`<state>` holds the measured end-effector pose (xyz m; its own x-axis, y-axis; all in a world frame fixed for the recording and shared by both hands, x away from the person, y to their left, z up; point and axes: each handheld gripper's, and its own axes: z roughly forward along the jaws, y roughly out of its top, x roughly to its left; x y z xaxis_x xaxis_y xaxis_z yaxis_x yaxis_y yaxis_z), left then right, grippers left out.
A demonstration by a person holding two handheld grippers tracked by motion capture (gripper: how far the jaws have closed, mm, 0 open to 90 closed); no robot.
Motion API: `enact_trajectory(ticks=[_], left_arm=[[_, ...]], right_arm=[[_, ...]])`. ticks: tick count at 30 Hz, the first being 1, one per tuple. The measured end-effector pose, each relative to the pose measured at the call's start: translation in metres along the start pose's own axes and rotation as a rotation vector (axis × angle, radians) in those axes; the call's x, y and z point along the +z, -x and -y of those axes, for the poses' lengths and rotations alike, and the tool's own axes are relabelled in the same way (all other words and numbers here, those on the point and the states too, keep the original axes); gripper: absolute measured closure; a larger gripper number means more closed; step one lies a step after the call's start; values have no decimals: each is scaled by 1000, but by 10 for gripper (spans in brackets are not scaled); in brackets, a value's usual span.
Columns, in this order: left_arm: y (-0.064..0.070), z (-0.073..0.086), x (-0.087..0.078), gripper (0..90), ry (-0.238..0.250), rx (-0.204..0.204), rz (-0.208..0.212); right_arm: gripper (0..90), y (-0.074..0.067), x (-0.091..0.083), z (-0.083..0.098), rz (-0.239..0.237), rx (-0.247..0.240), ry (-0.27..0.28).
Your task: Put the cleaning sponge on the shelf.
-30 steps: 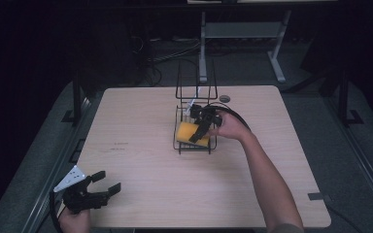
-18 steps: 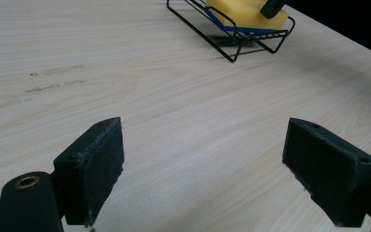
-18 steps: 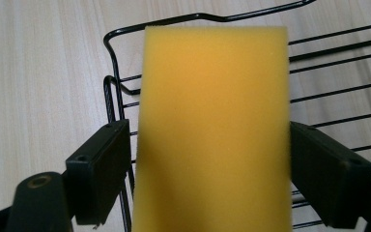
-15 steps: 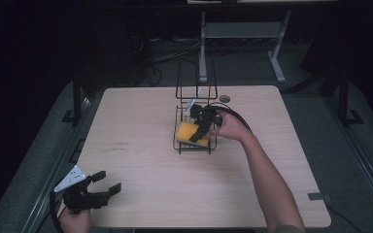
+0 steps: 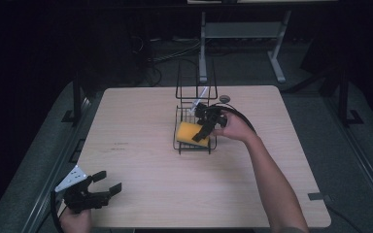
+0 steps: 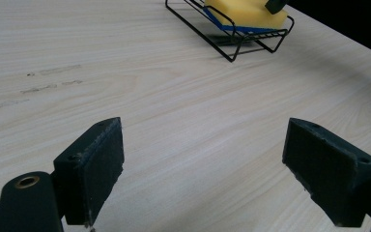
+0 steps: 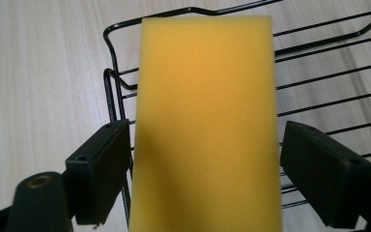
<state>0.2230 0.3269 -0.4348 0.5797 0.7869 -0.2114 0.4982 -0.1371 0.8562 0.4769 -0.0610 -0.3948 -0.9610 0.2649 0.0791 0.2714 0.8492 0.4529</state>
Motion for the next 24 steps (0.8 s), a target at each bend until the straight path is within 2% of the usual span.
enact_trajectory(ticks=[14, 19, 24], left_arm=[[0, 0, 0, 140, 0, -2, 1], [1, 0, 1, 141, -2, 1, 3], [0, 0, 0, 141, 1, -2, 0]], right_arm=[[180, -1, -6, 5, 5, -5, 9], [180, -1, -10, 9, 14, 23, -1], [180, -1, -13, 12, 13, 28, 20]])
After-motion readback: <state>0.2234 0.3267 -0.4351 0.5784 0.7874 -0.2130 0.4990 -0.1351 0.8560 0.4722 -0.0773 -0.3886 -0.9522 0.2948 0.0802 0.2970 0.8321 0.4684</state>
